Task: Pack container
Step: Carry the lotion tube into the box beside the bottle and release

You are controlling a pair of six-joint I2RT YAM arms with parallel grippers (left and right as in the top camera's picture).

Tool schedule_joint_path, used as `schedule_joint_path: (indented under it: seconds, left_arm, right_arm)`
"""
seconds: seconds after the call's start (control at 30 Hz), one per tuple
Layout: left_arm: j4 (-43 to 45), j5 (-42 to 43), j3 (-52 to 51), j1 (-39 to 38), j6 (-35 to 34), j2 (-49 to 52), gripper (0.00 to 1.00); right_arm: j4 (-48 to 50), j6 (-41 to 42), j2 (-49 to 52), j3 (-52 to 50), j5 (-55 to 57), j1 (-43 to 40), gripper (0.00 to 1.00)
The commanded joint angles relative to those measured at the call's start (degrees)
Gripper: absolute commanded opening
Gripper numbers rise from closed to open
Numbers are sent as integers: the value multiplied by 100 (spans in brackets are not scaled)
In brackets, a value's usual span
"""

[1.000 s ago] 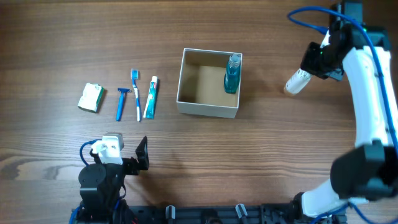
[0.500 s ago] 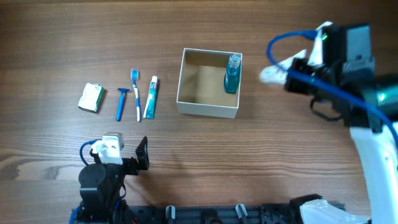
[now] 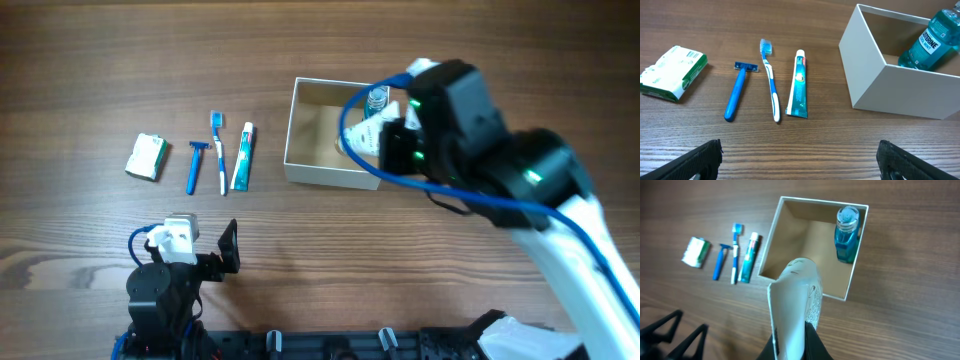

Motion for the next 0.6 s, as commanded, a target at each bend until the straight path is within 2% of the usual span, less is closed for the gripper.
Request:
schedule_joint_path:
  seconds: [0.0, 0.23, 0.57]
  left_arm:
    - [-17, 192, -94, 37, 31, -42, 100]
    - [-17, 192, -94, 37, 31, -42, 100]
    - [-17, 195, -94, 37, 28, -42, 100]
  right_arm:
    - [247, 39, 588, 72, 459, 33, 4]
    - [382, -31, 1368, 72, 1091, 4, 4]
    - [105, -68, 1971, 70, 962, -33, 4]
